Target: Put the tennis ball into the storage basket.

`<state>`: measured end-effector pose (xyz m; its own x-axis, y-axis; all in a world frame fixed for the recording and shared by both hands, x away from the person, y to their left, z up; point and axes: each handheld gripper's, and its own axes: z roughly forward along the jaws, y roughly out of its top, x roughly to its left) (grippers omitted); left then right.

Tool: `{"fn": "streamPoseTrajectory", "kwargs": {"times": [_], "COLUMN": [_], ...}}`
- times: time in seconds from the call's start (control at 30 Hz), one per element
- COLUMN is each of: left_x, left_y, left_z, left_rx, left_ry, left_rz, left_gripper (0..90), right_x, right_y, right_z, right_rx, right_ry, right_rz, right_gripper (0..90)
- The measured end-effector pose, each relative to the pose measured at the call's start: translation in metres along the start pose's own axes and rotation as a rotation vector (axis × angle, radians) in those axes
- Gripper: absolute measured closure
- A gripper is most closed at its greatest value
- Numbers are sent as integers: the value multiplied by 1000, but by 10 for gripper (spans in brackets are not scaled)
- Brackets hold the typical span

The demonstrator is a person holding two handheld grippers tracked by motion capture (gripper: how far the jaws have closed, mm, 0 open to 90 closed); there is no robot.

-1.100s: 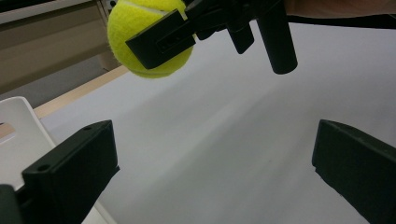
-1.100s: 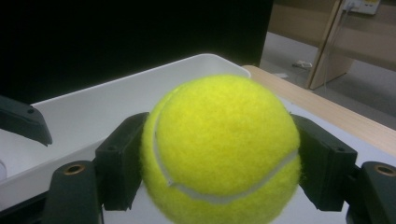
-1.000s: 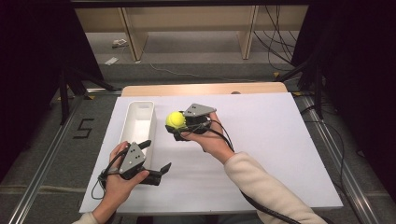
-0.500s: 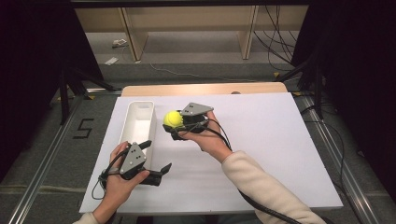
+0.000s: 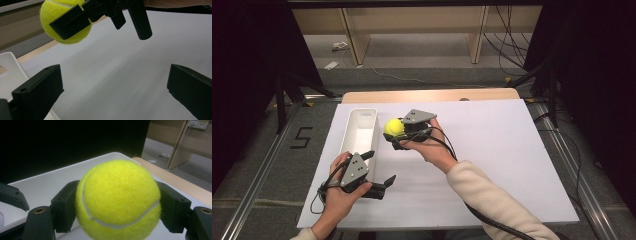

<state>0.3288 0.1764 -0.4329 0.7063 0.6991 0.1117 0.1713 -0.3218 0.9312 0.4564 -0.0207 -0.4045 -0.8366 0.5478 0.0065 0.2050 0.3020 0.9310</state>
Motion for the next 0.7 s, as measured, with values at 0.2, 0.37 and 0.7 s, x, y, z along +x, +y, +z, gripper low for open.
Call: {"fn": "streamPoseTrajectory", "kwargs": {"times": [0.2,0.37,0.7], "left_x": [0,0,-1], "left_y": [0,0,0], "left_z": [0,0,0], "left_rx": [-1,-1,0], "left_ry": [-8,-8,-8], "left_rz": [-3,-2,-2], "left_gripper": [0,0,0], "right_x": [1,1,3], "right_y": [4,5,10], "right_z": [2,3,6], "right_rx": [-6,-2,-5], "right_ry": [0,4,4], "right_rz": [-7,-7,-12], "right_gripper": [271,271,271]}}
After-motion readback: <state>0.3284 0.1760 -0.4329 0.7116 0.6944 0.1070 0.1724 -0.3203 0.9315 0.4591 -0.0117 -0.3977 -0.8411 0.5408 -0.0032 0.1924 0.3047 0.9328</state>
